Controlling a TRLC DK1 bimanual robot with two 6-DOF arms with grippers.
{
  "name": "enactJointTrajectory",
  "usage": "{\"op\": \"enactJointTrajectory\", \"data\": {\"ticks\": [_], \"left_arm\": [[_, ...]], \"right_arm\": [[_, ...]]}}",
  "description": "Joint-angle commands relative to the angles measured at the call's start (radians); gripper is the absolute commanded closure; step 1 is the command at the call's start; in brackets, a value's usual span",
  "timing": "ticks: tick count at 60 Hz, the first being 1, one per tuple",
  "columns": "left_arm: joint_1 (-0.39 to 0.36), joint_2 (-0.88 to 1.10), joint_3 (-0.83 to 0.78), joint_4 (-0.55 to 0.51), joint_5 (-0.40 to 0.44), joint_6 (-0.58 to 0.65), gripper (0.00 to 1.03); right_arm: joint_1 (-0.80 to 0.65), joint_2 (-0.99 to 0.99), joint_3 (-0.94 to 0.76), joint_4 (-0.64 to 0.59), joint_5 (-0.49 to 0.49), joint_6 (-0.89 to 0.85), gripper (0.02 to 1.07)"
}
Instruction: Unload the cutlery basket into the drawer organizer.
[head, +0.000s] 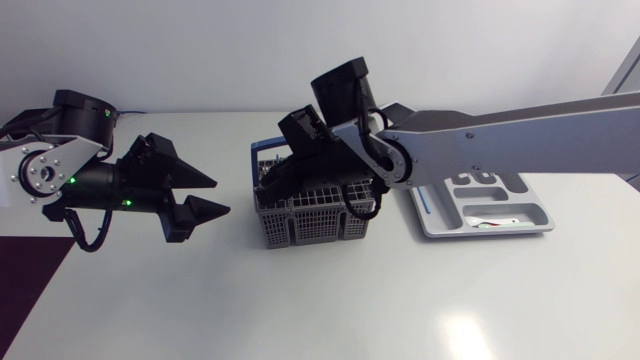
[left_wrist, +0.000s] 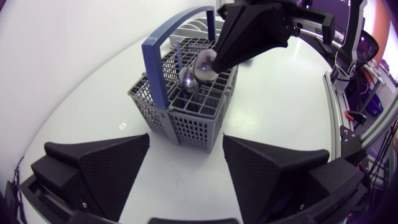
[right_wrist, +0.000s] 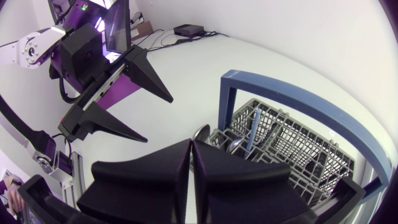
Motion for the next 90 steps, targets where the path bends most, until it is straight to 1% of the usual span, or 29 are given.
{"op": "enactJointTrajectory", "data": {"ticks": [1, 14, 28, 55, 77, 90], "left_arm": [[0.012, 0.015, 0.023, -0.010, 0.012, 0.020, 0.05], [0.012, 0.007, 0.021, -0.016, 0.014, 0.020, 0.05], [0.017, 0.004, 0.012, -0.019, 0.014, 0.020, 0.05], [0.007, 0.003, 0.021, -0.021, 0.014, 0.013, 0.05], [0.001, -0.016, 0.015, -0.030, 0.014, 0.008, 0.05], [0.003, -0.028, 0.001, -0.031, 0.014, 0.008, 0.05]], "right_arm": [[0.005, -0.032, -0.031, -0.012, -0.005, 0.006, 1.01], [0.030, -0.032, -0.024, -0.010, -0.010, 0.004, 1.01], [0.063, -0.037, -0.003, -0.036, -0.009, 0.001, 1.01], [0.068, -0.151, -0.028, -0.095, -0.002, -0.013, 1.01], [0.086, -0.256, -0.018, -0.170, -0.004, -0.013, 1.01], [0.065, -0.336, -0.041, -0.250, 0.030, -0.017, 1.01]]}}
